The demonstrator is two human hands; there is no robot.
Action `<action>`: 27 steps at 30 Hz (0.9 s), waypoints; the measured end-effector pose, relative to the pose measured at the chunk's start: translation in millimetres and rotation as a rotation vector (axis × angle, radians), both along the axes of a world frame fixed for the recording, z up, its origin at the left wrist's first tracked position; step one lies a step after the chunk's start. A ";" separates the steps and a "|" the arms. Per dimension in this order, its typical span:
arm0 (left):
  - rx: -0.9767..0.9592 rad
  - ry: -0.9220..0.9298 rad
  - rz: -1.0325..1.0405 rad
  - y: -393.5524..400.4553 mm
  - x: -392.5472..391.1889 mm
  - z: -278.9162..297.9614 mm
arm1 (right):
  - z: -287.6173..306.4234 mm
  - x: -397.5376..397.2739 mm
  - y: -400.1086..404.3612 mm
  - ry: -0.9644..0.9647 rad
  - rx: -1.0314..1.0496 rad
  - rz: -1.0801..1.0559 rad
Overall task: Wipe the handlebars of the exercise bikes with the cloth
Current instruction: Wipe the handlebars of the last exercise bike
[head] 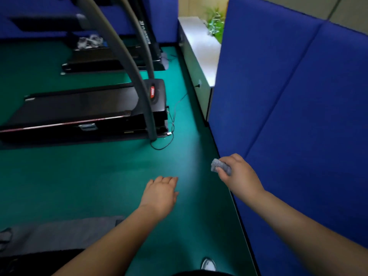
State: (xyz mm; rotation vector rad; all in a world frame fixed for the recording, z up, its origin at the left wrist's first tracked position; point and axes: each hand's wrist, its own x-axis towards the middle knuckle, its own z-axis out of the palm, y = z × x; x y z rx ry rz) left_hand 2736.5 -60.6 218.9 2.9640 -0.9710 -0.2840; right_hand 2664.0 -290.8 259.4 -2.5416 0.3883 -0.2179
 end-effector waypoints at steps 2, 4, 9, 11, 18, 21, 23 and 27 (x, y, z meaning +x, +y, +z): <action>0.002 -0.009 0.077 2.5 16.1 3.2 | 0.0 32.1 -4.1 0.004 -0.008 0.069; 0.005 -0.007 0.151 11.0 28.9 5.1 | 0.0 64.8 -0.6 0.015 -0.007 0.141; 0.020 0.007 0.333 41.5 72.1 1.0 | -6.5 148.7 29.7 0.030 -0.005 0.311; 0.018 0.016 0.385 53.6 94.5 -2.9 | -9.9 183.6 45.6 0.038 -0.019 0.373; 0.002 0.028 0.512 93.3 181.6 -8.0 | -5.5 293.3 95.9 0.063 -0.064 0.510; 0.005 0.033 0.546 106.6 213.0 -6.2 | -3.9 332.1 112.5 0.034 -0.058 0.545; 0.006 0.037 0.551 114.3 232.5 -2.1 | -5.6 354.4 121.8 0.024 -0.036 0.558; 0.010 0.017 0.616 133.9 268.5 4.7 | -14.8 401.6 145.5 0.052 -0.036 0.652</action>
